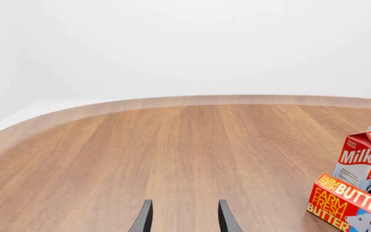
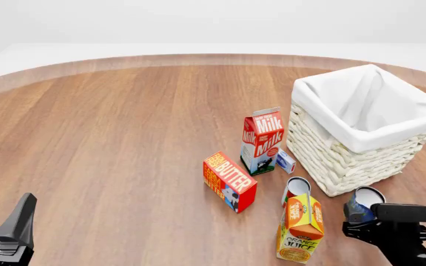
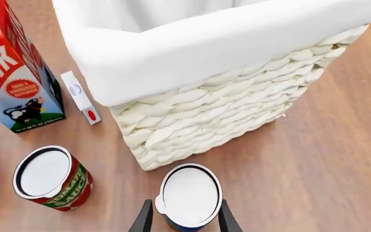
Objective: Pick up the alphabet soup, and put it in the basket.
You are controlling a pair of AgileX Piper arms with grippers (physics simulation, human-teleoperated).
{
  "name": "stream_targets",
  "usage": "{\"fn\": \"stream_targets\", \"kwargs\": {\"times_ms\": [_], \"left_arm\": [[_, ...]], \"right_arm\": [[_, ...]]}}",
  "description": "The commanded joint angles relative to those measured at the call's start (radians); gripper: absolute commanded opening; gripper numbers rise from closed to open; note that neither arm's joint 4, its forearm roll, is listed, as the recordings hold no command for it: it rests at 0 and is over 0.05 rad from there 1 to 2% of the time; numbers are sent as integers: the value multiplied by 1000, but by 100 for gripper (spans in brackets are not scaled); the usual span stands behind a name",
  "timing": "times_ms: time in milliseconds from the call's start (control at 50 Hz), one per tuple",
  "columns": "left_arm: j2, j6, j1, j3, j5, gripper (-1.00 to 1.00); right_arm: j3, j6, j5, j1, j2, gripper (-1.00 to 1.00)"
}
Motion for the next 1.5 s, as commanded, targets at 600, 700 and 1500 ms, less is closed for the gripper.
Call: {"fn": "stream_targets", "kwargs": {"times_ms": [600, 700, 1500], "left_arm": [[0, 0, 0, 0, 0, 100], [0, 0, 0, 0, 0, 100], [0, 0, 0, 0, 0, 100]], "right_arm": [[0, -7, -106, -9, 126, -100], [0, -11, -58, -16, 72, -100], [0, -48, 876, -29, -930, -100]]}}
